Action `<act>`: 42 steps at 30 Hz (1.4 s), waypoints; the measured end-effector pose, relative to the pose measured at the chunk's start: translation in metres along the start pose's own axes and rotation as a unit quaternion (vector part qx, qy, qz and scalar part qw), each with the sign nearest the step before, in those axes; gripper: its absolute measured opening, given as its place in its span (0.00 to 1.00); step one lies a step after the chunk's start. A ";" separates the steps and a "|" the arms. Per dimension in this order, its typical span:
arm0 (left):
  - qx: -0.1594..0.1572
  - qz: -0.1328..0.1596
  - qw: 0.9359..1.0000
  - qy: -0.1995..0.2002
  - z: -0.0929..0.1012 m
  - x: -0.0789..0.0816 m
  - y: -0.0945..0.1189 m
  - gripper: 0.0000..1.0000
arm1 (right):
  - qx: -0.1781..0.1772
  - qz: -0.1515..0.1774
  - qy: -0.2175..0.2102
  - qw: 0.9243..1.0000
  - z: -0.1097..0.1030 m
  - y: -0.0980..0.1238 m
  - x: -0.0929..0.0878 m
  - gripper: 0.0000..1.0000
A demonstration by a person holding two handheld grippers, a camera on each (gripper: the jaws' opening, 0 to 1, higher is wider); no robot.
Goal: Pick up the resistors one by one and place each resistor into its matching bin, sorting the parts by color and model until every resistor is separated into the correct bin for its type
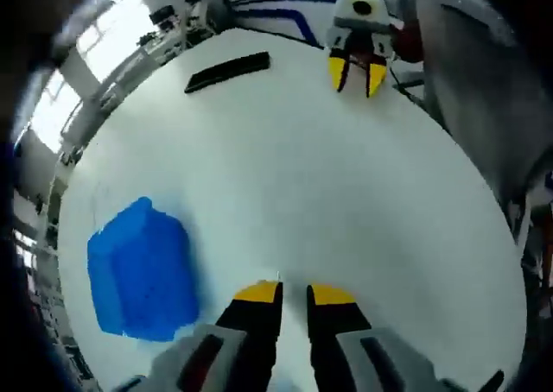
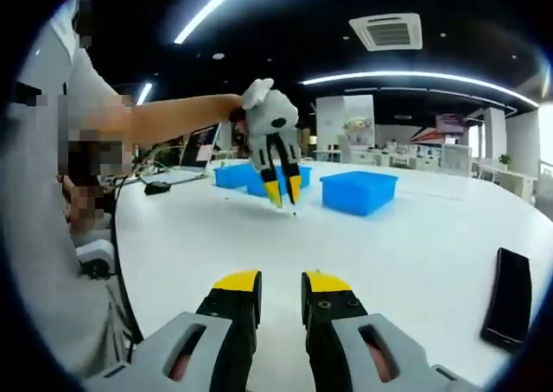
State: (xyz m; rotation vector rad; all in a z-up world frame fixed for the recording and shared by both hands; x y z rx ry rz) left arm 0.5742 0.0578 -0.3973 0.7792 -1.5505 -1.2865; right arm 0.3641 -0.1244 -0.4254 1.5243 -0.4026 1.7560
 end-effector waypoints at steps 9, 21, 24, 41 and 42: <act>0.006 -0.012 1.000 -0.007 -0.019 0.002 -0.005 0.15 | -0.017 -0.007 -0.006 1.000 0.008 0.006 -0.005 0.21; -0.013 -0.022 1.000 0.001 -0.014 -0.002 -0.009 0.05 | -0.007 -0.010 -0.009 1.000 0.013 -0.002 -0.010 0.21; -0.012 -0.012 1.000 0.003 -0.015 -0.005 -0.008 0.05 | -0.008 -0.008 -0.008 1.000 0.014 -0.002 -0.007 0.21; 0.055 0.427 0.892 0.137 -0.036 0.032 0.056 0.05 | -0.014 0.034 0.000 0.999 0.019 0.000 0.005 0.21; 0.085 0.446 0.875 0.170 -0.047 0.028 0.057 0.05 | -0.014 0.035 0.001 0.999 0.019 -0.001 0.006 0.21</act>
Point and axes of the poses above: the point that each gripper's makers call its tool centre point, and the gripper's own axes: y roughly backward along the fingers, z roughly to its right, x roughly out of its top, the point moved 8 cm from there along y, roughly backward along the fingers, and after that the axes turned 14 degrees about y, right-handed, at the moved point
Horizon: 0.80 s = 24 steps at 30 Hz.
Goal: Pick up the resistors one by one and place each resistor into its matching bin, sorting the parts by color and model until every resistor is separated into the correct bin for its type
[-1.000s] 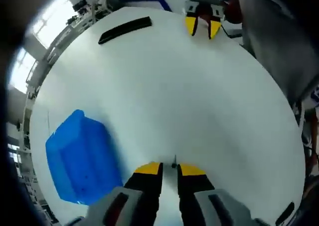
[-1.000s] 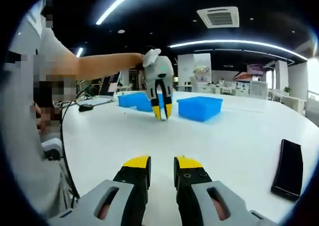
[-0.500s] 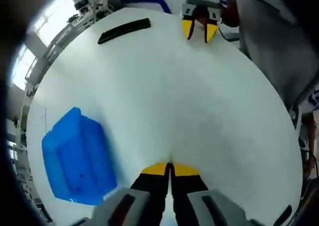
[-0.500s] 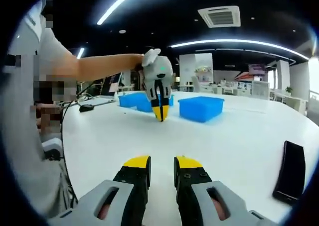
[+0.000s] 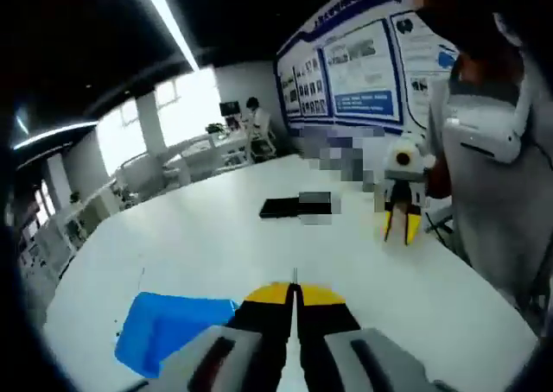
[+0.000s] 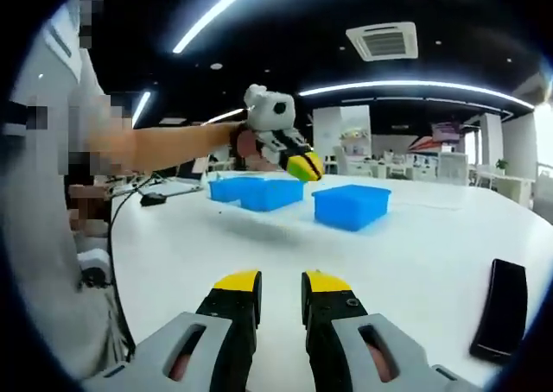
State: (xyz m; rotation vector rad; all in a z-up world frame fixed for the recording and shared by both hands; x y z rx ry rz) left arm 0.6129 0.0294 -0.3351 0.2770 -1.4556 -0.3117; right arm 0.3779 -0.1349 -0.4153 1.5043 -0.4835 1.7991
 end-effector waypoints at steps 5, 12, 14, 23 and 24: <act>0.207 0.035 0.977 0.044 -0.047 -0.011 0.005 0.05 | 0.006 -0.008 0.006 1.000 0.000 -0.003 0.000 0.21; 0.265 0.061 0.951 0.146 -0.058 -0.028 0.006 0.14 | 0.005 -0.022 0.009 1.000 0.000 0.000 -0.001 0.21; 0.264 0.070 0.944 0.183 -0.061 -0.031 0.007 0.29 | 0.004 -0.027 0.008 1.000 -0.001 0.000 -0.002 0.21; 0.275 0.087 0.941 0.177 -0.047 -0.024 0.039 0.29 | 0.000 -0.024 0.024 0.999 -0.010 -0.003 0.013 0.21; 0.276 0.087 0.941 0.175 -0.046 -0.024 0.041 0.29 | 0.001 -0.022 0.024 0.999 -0.013 -0.004 0.013 0.21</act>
Point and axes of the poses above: the point that each gripper's makers call its tool centre point, and the gripper's own axes: y roughly backward along the fingers, z roughly to its right, x roughly out of its top, the point moved 8 cm from there along y, roughly backward along the fingers, and after that the axes turned 14 degrees about y, right-handed, at the moved point
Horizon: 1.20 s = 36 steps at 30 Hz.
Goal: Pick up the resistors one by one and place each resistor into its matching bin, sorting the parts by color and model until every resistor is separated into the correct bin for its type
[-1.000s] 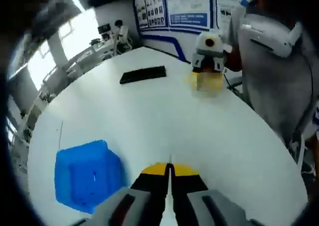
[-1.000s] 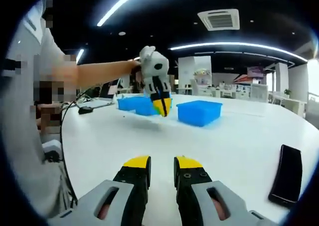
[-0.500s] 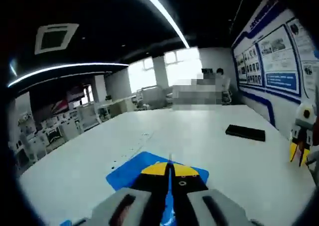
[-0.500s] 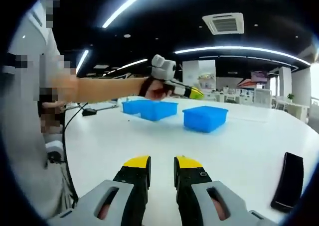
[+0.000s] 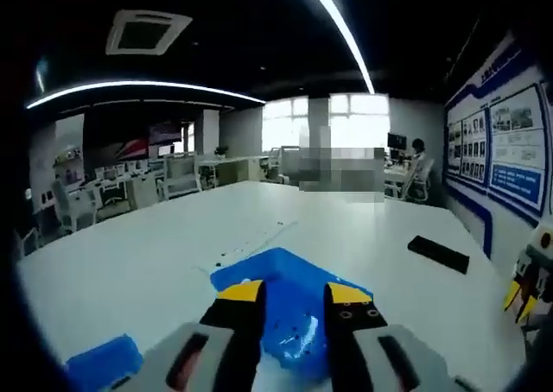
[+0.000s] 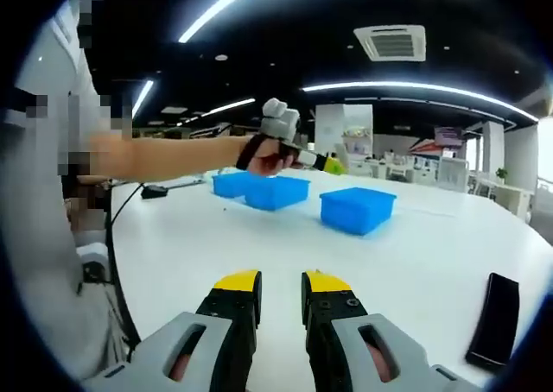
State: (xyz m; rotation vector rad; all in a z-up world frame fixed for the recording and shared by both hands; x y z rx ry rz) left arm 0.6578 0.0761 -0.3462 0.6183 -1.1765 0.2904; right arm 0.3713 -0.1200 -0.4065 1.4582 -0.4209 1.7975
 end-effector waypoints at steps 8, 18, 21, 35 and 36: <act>0.004 -0.002 0.997 -0.075 -0.015 0.005 0.097 0.21 | 0.018 -0.007 0.012 1.000 -0.021 -0.010 0.009 0.21; 0.056 -0.133 0.954 -0.262 -0.035 -0.032 0.172 0.18 | 0.041 -0.018 0.028 0.999 -0.052 -0.024 0.019 0.21; 0.042 -0.230 0.877 -0.420 -0.037 -0.059 0.177 0.18 | 0.047 -0.014 0.033 0.998 -0.060 -0.025 0.026 0.21; -0.132 -0.412 0.729 -0.531 -0.019 -0.109 0.175 0.14 | 0.041 -0.021 0.047 0.998 -0.071 -0.029 0.039 0.21; -0.139 -0.426 0.715 -0.537 -0.020 -0.110 0.173 0.14 | 0.039 -0.020 0.049 0.998 -0.072 -0.029 0.041 0.21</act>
Point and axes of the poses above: the point that each gripper's makers call its tool centre point, and the gripper's own axes: y roughly backward along the fingers, z roughly to its right, x roughly out of its top, the point moved 8 cm from there along y, roughly backward along the fingers, and after that the axes turned 14 degrees about y, right-handed, at the moved point
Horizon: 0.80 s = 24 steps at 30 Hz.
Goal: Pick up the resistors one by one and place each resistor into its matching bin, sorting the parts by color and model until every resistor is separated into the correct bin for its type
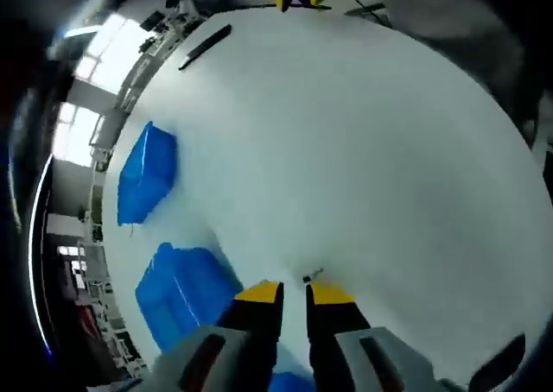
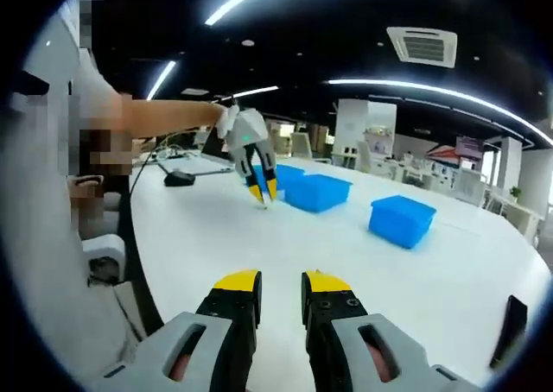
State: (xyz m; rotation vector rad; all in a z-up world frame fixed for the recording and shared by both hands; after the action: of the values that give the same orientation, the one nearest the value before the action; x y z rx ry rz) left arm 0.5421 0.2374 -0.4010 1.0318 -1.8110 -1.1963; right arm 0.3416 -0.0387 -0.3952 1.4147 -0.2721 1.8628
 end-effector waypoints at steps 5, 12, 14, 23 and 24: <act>-0.039 -0.019 0.999 -0.022 -0.005 0.003 -0.007 0.12 | -0.005 -0.008 -0.003 1.000 -0.003 0.000 -0.002 0.21; -0.073 -0.024 0.997 -0.025 -0.009 0.003 -0.010 0.07 | -0.007 -0.013 -0.006 1.000 0.000 -0.005 -0.003 0.21; -0.081 -0.028 0.996 -0.029 -0.008 0.004 -0.010 0.06 | -0.005 -0.011 -0.005 1.000 0.000 -0.006 -0.001 0.21; -0.118 -0.051 0.991 -0.047 -0.014 0.007 -0.011 0.06 | 0.007 -0.010 -0.009 1.000 -0.003 -0.012 -0.002 0.21; -0.116 -0.044 0.992 -0.039 -0.014 0.005 -0.011 0.06 | 0.007 -0.010 -0.009 1.000 -0.003 -0.012 -0.002 0.21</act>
State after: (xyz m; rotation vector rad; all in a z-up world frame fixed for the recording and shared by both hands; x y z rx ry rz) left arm 0.5546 0.2252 -0.4064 0.9494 -1.6507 -1.4796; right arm 0.3482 -0.0298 -0.4013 1.4399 -0.2540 1.8401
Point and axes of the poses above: the point that each gripper's makers call its tool centre point, and the gripper's own axes: y roughly backward along the fingers, z roughly to its right, x roughly out of its top, the point moved 8 cm from there along y, roughly backward along the fingers, and after that the axes turned 14 degrees about y, right-handed, at the moved point
